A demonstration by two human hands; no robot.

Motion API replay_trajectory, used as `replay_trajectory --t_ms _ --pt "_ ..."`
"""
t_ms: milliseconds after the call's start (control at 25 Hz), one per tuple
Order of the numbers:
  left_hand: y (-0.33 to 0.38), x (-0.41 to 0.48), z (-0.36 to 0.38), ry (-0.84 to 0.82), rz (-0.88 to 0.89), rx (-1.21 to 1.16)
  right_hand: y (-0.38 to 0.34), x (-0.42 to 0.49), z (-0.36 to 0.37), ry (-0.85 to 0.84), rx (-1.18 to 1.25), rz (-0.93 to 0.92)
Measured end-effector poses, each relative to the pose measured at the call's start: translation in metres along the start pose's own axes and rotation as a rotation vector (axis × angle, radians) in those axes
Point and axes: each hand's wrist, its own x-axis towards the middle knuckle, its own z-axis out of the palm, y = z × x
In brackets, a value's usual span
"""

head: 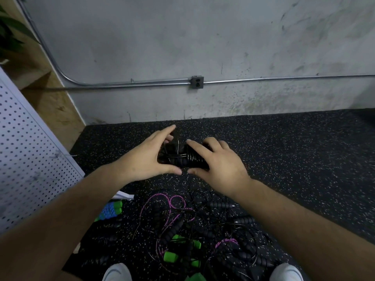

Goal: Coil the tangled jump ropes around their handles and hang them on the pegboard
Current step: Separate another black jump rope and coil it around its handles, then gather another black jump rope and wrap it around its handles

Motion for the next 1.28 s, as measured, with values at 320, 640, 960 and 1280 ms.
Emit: replay_trajectory --t_ms 320,640,960,1280 --pt "-0.025 -0.012 -0.035 0.052 -0.068 0.193 -0.027 0.03 -0.002 -0.14 0.227 -0.085" --pt "-0.085 -0.07 -0.04 0.057 -0.292 0.189 -0.08 0.051 0.055 -0.157 0.22 -0.221" --pt "-0.217 -0.123 0.051 0.273 -0.664 -0.162 -0.133 0.065 0.171 -0.425 0.39 -0.18" --pt "-0.319 -0.158 0.132 0.268 -0.844 -0.295 -0.18 0.067 0.316 -0.703 0.224 -0.015"
